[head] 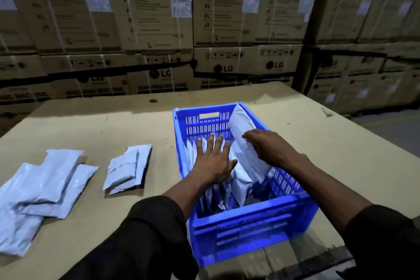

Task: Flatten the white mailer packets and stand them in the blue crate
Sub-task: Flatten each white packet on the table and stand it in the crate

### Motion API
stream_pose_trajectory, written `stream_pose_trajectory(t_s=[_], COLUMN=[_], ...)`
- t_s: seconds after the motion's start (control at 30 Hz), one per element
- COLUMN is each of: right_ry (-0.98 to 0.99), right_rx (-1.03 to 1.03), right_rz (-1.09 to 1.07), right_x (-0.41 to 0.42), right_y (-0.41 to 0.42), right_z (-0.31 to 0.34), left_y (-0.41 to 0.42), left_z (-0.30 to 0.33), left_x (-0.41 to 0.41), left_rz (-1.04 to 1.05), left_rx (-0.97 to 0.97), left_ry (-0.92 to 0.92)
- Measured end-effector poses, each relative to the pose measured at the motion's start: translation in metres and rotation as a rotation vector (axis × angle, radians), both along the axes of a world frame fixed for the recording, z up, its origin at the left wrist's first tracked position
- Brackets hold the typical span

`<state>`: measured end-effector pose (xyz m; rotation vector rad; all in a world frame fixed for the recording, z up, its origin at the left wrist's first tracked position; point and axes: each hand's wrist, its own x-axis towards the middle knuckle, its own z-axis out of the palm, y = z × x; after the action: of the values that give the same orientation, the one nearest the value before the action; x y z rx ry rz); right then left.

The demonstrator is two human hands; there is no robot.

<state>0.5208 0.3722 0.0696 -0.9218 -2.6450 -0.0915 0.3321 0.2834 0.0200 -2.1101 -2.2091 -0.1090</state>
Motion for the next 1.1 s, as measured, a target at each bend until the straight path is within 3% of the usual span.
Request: stream_pose_trajectory(t_s=[0.23,0.57,0.77,1.1], right_ry=[-0.130,-0.099,-0.118,-0.173], right_rx=[0.019,0.018,0.010,0.048], right_rz=[-0.070,-0.097,-0.122,-0.112], right_x=[0.014,0.019,0.015,0.014], right_y=[0.020,0.039,0.041,0.042], right_z=[-0.001,-0.013,-0.011,0.006], left_y=[0.041,0.066,0.073,0.107], left_z=[-0.016,-0.028,-0.035,-0.054], left_x=[0.022,0.020,0.024,0.052], left_rz=[-0.079,-0.202,-0.204,-0.373], left_rx=[-0.184,-0.326,-0.113,-0.163], left_ry=[0.015,0.146,0.063,0.043])
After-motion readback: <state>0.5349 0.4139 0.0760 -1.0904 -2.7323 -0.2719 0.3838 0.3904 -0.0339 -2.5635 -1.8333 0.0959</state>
